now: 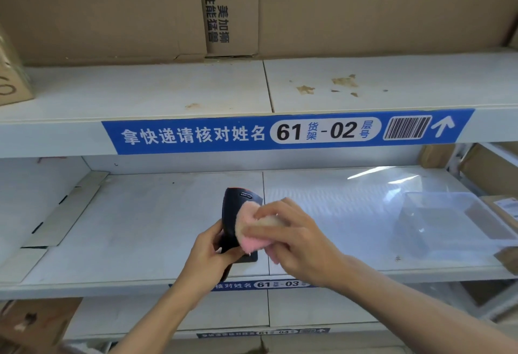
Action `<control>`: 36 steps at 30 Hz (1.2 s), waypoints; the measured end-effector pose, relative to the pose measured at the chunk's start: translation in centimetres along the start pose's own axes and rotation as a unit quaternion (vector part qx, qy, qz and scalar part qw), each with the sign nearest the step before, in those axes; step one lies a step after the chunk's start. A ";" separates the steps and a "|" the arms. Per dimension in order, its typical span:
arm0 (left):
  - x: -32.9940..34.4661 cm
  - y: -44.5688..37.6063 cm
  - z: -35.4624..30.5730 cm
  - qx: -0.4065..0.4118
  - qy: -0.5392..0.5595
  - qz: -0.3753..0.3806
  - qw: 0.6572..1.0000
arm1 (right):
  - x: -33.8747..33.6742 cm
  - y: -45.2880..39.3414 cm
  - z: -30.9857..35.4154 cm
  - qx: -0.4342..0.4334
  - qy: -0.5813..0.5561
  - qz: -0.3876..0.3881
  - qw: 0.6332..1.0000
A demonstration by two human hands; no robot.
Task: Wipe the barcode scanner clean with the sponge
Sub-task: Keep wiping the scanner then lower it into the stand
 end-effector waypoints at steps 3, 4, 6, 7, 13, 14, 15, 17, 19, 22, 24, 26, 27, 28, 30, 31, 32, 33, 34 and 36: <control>0.6 0.1 -0.2 0.022 -0.040 0.014 0.999 | -1.3 -2.0 -0.9 0.064 0.019 -0.095 0.993; 0.9 0.1 -0.3 0.027 -0.047 0.017 0.998 | -1.5 -2.7 -1.1 0.085 0.035 -0.114 0.989; 1.4 0.1 -0.6 0.036 -0.050 0.019 0.998 | -1.3 -3.6 -1.2 0.122 0.038 -0.113 0.985; 1.6 0.1 -0.7 0.042 -0.052 0.018 0.998 | -1.1 -3.7 -0.9 0.129 0.033 -0.101 0.986; 0.5 0.1 0.5 0.010 -0.035 -0.020 0.999 | 0.1 -0.4 1.5 0.007 -0.021 0.072 0.997; 0.4 0.1 0.7 -0.003 -0.023 -0.023 0.999 | 0.1 0.0 1.7 -0.011 -0.024 0.086 0.996; 0.3 0.1 0.8 -0.013 -0.010 -0.022 1.000 | 0.0 0.2 1.8 -0.025 -0.014 0.081 0.996; 0.3 0.0 0.4 -0.029 0.031 -0.013 0.999 | -0.2 0.1 1.8 -0.040 0.029 0.019 0.999; 0.6 -0.1 0.0 -0.044 0.088 0.010 0.995 | -0.1 -0.3 1.6 -0.011 0.058 -0.065 0.996; 0.9 -0.3 -0.4 -0.059 0.133 0.038 0.989 | 0.8 0.0 1.3 0.084 -0.048 -0.131 0.987; 0.7 -0.2 -0.4 -0.079 0.166 0.039 0.982 | 1.3 0.8 0.9 0.159 -0.207 -0.139 0.955; 0.3 -0.2 -0.1 -0.109 0.224 0.036 0.968 | 1.6 1.7 0.5 0.229 -0.298 -0.106 0.921; 0.2 -0.2 0.0 -0.118 0.249 0.037 0.961 | 1.7 2.1 0.4 0.252 -0.308 -0.086 0.914; 0.1 -0.3 0.0 -0.122 0.262 0.039 0.956 | 1.7 2.3 0.4 0.266 -0.306 -0.077 0.911; 0.1 -0.4 -0.1 -0.132 0.282 0.046 0.949 | 1.2 2.2 0.3 0.274 -0.296 -0.107 0.909; 0.3 -0.4 -0.1 -0.138 0.297 0.052 0.943 | 0.7 1.9 0.3 0.272 -0.287 -0.136 0.908; 0.4 -0.4 -0.2 -0.143 0.312 0.060 0.937 | 0.4 1.5 0.3 0.266 -0.276 -0.160 0.909; 0.6 -0.5 -0.4 -0.145 0.325 0.067 0.932 | 0.2 1.1 0.3 0.261 -0.269 -0.172 0.911; 0.8 -0.6 -0.5 -0.143 0.336 0.072 0.928 | 0.3 0.8 0.4 0.258 -0.266 -0.172 0.913; 0.9 -0.7 -0.9 -0.135 0.355 0.071 0.922 | 1.0 0.8 0.6 0.268 -0.254 -0.145 0.918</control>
Point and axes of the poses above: each hand's wrist, its own y-axis away from the middle knuckle, its own x-axis out of the palm, z = x × y, the point moved 2 cm from there along -y, towards the middle knuckle
